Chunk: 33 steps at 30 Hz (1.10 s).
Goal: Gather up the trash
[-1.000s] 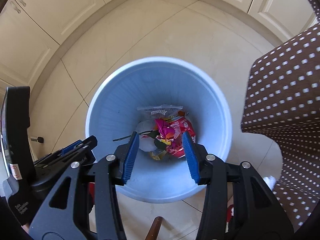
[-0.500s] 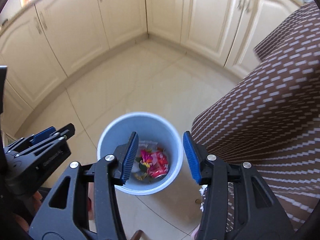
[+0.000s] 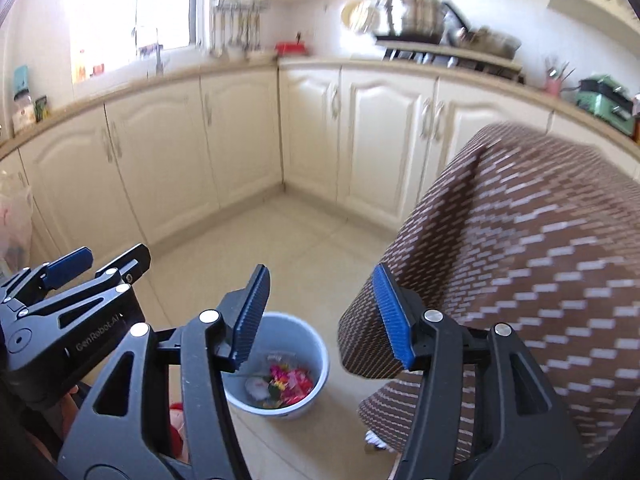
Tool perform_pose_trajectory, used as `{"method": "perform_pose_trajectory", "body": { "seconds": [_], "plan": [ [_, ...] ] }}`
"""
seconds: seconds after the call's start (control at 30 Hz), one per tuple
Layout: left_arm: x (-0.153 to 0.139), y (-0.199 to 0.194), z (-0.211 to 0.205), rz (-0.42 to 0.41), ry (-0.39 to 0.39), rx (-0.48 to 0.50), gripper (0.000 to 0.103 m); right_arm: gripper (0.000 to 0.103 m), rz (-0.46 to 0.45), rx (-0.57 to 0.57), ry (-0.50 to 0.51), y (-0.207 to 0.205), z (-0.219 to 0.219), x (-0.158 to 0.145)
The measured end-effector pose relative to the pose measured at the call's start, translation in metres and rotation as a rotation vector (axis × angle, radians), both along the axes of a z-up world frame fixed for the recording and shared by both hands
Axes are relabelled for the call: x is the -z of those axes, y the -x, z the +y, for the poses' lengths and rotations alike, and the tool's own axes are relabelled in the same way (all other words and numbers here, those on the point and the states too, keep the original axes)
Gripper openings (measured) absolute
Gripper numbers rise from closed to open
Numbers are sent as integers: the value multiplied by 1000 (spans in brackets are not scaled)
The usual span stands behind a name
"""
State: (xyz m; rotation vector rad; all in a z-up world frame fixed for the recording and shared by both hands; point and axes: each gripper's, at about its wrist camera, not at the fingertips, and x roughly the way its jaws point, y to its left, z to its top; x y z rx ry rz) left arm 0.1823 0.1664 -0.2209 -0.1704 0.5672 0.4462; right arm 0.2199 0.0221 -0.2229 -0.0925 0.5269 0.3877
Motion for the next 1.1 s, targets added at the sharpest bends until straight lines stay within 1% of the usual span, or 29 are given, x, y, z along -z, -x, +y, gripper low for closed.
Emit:
{"method": "perform_pose_trajectory", "body": {
  "seconds": [0.1,0.13,0.27,0.3,0.57,0.8,0.97,1.1],
  "plan": [
    [-24,15,-20,-55,-20,35,74,59,-74,34,-32,23,-22,-23],
    [-30,19,-26,-70,-25,47,76,59,-105,46,-47,33,-33,-33],
    [-60,39,-49,-146,-52,78,78,62,-198,90,-72,59,-57,-57],
    [-67,44,-54,-163,-59,87,79,63,-212,96,-76,66,-61,-61],
    [-114,72,-94,-277,-105,144,81,65,-293,161,-109,94,-105,-97],
    [-136,89,-123,-315,-128,179,81,67,-339,215,-118,114,-133,-119],
    [-142,93,-138,-323,-157,190,81,67,-347,238,-131,122,-150,-125],
    [-145,93,-147,-318,-157,207,81,68,-349,244,-140,125,-156,-126]
  ]
}}
